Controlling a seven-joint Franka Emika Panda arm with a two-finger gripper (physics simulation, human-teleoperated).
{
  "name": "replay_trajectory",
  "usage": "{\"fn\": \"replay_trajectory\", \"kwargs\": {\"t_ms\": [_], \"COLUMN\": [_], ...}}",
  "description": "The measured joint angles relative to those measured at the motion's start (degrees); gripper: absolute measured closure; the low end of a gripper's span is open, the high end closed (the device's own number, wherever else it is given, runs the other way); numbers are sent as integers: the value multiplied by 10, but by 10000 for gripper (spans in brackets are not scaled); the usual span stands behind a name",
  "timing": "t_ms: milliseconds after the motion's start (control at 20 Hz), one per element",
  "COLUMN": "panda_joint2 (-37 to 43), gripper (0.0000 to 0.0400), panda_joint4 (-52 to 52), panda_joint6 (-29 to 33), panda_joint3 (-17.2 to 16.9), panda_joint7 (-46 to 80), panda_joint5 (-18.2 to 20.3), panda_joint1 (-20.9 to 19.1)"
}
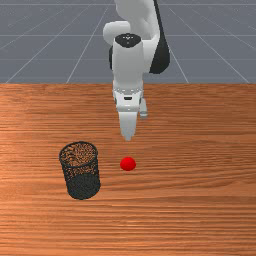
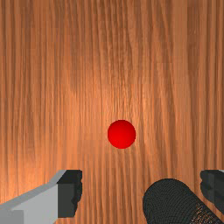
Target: Put the ball into the container
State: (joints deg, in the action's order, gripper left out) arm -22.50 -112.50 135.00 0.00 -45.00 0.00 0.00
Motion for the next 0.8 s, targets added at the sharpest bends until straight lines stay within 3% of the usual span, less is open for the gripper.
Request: {"fn": "replay_trajectory", "kwargs": {"t_ms": [50, 100, 150, 250, 300, 350, 400, 550, 800], "panda_joint2": [0, 0, 0, 0, 0, 1, 0, -6, -10], "gripper": [157, 252, 310, 367, 223, 135, 82, 18, 2], "panda_joint4": [0, 0, 0, 0, 0, -2, 0, 10, 16], "panda_joint6": [0, 0, 0, 0, 0, 3, 0, -4, -6], "panda_joint3": [0, 0, 0, 0, 0, 0, -2, -2, -2], "panda_joint7": [0, 0, 0, 0, 0, -2, -2, 0, 13], "panda_joint5": [0, 0, 0, 0, -1, 0, -2, 1, 0], "panda_joint1": [0, 0, 0, 0, 0, -1, -1, -3, 3]}}
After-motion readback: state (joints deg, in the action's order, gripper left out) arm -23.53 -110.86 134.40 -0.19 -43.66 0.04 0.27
